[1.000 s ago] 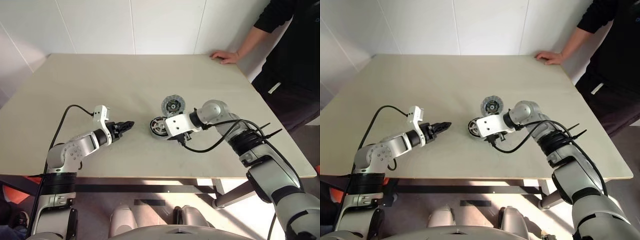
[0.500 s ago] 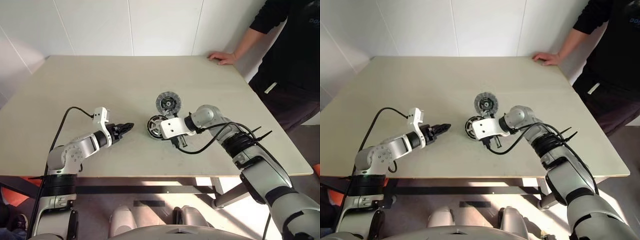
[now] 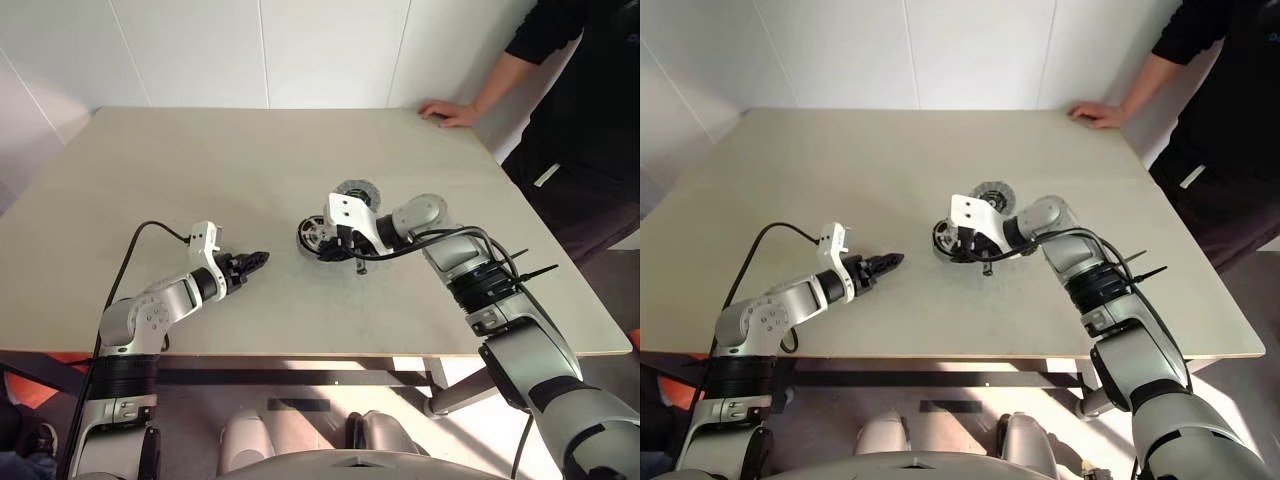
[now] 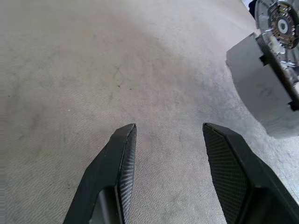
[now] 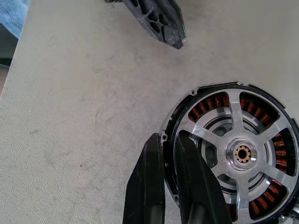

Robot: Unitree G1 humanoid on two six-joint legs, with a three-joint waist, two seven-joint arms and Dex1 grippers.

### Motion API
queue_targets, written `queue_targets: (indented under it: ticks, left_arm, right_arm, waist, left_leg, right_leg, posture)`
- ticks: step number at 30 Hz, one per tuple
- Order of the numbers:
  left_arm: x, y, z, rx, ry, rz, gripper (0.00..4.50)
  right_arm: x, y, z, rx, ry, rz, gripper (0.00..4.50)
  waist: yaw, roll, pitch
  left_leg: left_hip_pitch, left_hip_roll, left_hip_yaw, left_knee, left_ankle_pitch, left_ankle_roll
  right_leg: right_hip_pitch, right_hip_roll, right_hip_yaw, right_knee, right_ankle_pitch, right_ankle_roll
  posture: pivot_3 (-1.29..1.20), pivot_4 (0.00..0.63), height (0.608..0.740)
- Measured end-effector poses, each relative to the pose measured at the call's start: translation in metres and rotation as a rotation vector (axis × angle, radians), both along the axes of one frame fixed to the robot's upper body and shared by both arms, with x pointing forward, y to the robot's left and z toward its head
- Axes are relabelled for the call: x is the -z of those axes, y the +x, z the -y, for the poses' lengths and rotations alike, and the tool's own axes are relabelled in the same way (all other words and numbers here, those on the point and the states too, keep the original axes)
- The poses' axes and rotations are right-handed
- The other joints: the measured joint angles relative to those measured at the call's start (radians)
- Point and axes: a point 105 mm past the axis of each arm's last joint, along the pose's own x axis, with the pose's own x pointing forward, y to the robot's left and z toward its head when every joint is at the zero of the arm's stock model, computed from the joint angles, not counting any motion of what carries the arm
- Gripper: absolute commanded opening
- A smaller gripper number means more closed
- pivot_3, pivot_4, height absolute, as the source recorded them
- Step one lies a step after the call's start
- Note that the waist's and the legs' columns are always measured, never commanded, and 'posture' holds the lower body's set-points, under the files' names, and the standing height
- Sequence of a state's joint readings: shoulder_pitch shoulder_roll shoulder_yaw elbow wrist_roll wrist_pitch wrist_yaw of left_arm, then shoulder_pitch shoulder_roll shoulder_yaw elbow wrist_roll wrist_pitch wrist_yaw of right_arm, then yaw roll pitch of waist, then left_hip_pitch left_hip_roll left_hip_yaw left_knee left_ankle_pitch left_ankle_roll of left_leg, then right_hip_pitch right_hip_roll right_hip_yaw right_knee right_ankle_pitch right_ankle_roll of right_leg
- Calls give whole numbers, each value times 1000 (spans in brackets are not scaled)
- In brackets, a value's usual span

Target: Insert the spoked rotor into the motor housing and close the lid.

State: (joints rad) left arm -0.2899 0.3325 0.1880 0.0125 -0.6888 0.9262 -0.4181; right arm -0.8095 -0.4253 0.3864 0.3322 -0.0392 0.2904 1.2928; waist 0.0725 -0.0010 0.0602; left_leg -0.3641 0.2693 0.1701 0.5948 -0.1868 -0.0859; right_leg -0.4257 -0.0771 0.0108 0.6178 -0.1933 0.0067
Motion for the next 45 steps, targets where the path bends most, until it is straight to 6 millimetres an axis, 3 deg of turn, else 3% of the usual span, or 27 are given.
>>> queue_targets:
  ticks: [6, 12, 17, 23, 29, 35, 38, 41, 45]
  left_arm:
    - [3, -3, 2, -8, 1, -3, 2373]
    - [6, -9, -2, -23, 6, -8, 2373]
    - [6, -13, -4, -29, 7, -7, 2373]
    - [6, -13, -5, -27, 14, -10, 2373]
    - [3, -12, -14, -46, 29, -5, 2373]
    - [3, -9, -17, -53, 31, -9, 2373]
    - [2, -8, -17, -52, 30, -5, 2373]
    - [0, -7, -16, -49, 30, 1, 2373]
    - [-2, -5, -14, -41, 27, 4, 2373]
  right_arm:
    - [-11, -9, -14, 125, 86, -186, 44]
    - [-3, 7, -38, 495, 220, -457, 44]
    - [-5, 29, -34, 776, 259, -558, 44]
    - [-5, 28, -36, 822, 265, -607, 44]
    - [-4, 15, -37, 767, 238, -641, 1973]
    - [-42, -13, -58, 522, 287, -609, 1973]
    - [-53, -15, -61, 460, 311, -543, 1973]
    - [-68, 8, -51, 464, 378, -349, 1973]
    - [-84, 50, -10, 529, 363, 25, 1973]
  waist:
    - [0, 0, 0]
    - [-1, 1, 1]
    - [6, 2, 1]
    - [10, 2, 1]
    - [22, 2, 1]
    - [26, 2, 1]
    - [28, 2, 1]
    - [30, 2, 1]
    - [34, 1, 0]
  left_leg:
    - [-3, 1, -3, -1, 0, -1]
    - [-2, 1, -6, -1, 5, -9]
    - [-2, 1, -9, -1, 7, -13]
    - [-2, 1, -10, -3, 8, -14]
    - [-1, 1, -11, -4, 9, -16]
    - [0, 0, -12, -7, 10, -18]
    - [0, 0, -13, -7, 11, -19]
    - [0, 0, -14, -6, 12, -20]
    - [-1, -1, -14, -4, 12, -20]
  right_leg:
    - [-1, 0, -4, -1, 0, 0]
    - [-1, 0, -5, 4, 0, 0]
    - [-1, 0, -7, 5, 0, 0]
    - [-1, 0, -7, 5, 0, 0]
    - [-1, 1, -8, 4, 0, 0]
    - [0, 1, -9, 4, 0, 0]
    - [1, 1, -9, 4, 0, 0]
    - [1, 0, -10, 5, 0, 0]
    - [2, 0, -10, 5, 0, 0]
  posture:
    - [0, 0, 740]
    - [0, 0, 740]
    - [0, 0, 740]
    - [0, 0, 740]
    - [0, 0, 740]
    - [0, 0, 740]
    - [0, 0, 740]
    - [0, 0, 740]
    - [0, 0, 740]
